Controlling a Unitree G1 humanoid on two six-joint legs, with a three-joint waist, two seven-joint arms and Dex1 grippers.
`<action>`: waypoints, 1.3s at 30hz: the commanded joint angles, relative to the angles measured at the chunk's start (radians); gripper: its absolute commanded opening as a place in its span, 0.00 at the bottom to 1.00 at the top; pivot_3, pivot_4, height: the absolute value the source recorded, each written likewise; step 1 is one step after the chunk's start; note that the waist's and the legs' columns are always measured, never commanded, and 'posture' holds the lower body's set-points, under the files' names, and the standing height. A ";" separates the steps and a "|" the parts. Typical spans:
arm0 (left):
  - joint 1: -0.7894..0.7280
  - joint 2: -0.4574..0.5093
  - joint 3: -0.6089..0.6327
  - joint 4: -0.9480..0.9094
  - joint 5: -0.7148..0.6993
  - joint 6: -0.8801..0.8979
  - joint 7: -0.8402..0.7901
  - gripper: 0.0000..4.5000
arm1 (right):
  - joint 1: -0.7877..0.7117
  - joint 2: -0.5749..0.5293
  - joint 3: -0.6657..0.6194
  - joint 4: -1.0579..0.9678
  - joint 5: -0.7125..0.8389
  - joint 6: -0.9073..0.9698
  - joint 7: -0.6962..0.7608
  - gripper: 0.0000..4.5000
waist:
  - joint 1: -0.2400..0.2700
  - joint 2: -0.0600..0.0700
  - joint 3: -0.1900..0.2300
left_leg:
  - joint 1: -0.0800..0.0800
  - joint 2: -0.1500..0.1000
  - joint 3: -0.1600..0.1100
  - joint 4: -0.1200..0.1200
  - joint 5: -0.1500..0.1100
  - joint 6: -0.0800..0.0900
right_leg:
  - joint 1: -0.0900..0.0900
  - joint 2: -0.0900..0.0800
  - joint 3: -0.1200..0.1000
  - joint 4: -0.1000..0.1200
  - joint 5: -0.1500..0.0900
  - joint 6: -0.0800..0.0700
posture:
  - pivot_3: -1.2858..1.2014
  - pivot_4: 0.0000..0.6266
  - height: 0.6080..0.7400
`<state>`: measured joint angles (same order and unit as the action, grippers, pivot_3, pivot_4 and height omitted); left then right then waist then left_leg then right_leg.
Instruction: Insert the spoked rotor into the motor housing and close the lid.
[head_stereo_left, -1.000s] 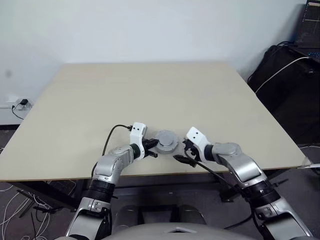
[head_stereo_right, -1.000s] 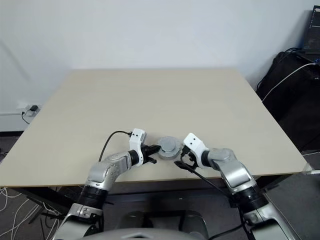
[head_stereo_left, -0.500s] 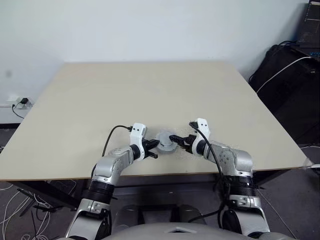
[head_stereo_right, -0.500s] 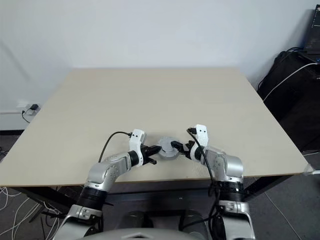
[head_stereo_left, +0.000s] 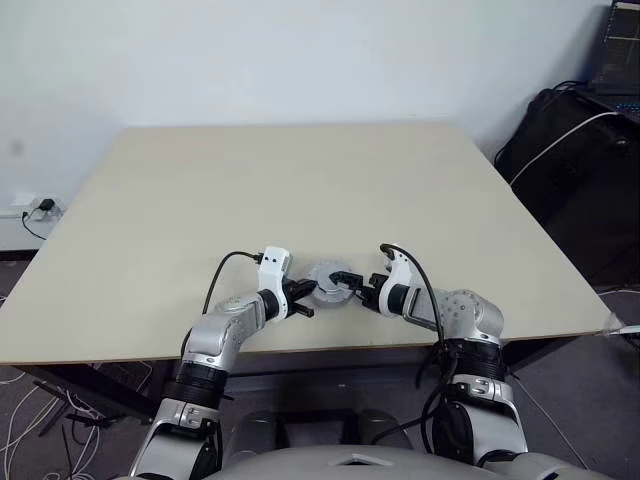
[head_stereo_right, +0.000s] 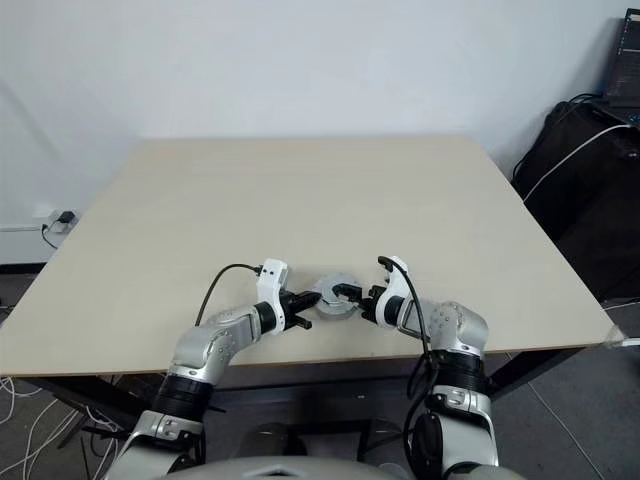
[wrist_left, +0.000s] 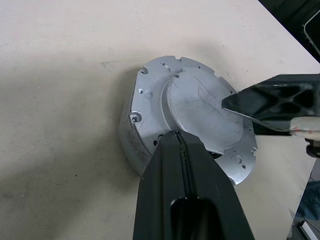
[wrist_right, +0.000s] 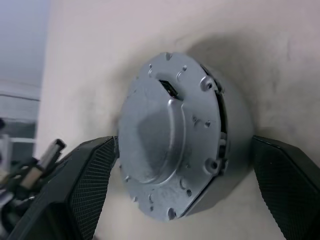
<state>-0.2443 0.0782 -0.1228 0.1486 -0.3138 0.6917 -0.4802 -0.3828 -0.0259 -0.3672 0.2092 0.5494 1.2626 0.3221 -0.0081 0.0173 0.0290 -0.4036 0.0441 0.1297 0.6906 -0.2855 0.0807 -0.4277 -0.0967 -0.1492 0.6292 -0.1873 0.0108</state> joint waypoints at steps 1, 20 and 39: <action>0.012 -0.008 -0.021 -0.003 0.002 0.020 -0.002 0.00 | -0.008 0.052 -0.026 -0.035 0.116 0.054 0.049 0.99 | -0.004 0.000 0.000 | 0.000 0.000 0.000 0.000 0.000 0.000 | 0.000 0.000 0.000 0.000 0.000 0.000 | 0.52 0.00 1.00; 0.019 -0.016 -0.014 -0.003 0.014 0.027 -0.008 0.00 | 0.037 0.100 -0.052 -0.082 0.151 0.038 -0.011 0.51 | -0.014 0.001 0.000 | 0.000 0.000 0.001 -0.001 0.000 0.000 | -0.001 0.000 0.001 0.000 0.000 0.000 | 0.52 0.00 1.00; 0.024 -0.025 0.048 -0.048 0.015 -0.040 0.021 0.00 | 0.086 0.073 -0.027 -0.097 0.145 0.058 -0.052 0.28 | -0.006 0.004 -0.001 | 0.002 0.000 0.000 -0.001 0.000 0.000 | 0.000 0.000 0.001 0.000 0.000 0.000 | 0.52 0.00 1.00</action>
<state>-0.2165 0.0738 -0.0684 0.1383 -0.2897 0.6765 -0.4653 -0.2953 0.0337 -0.4266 0.1292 0.6828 1.3117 0.2812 -0.0142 0.0209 0.0278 -0.4020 0.0445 0.1300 0.6896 -0.2856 0.0807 -0.4276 -0.0972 -0.1483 0.6288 -0.1872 0.0110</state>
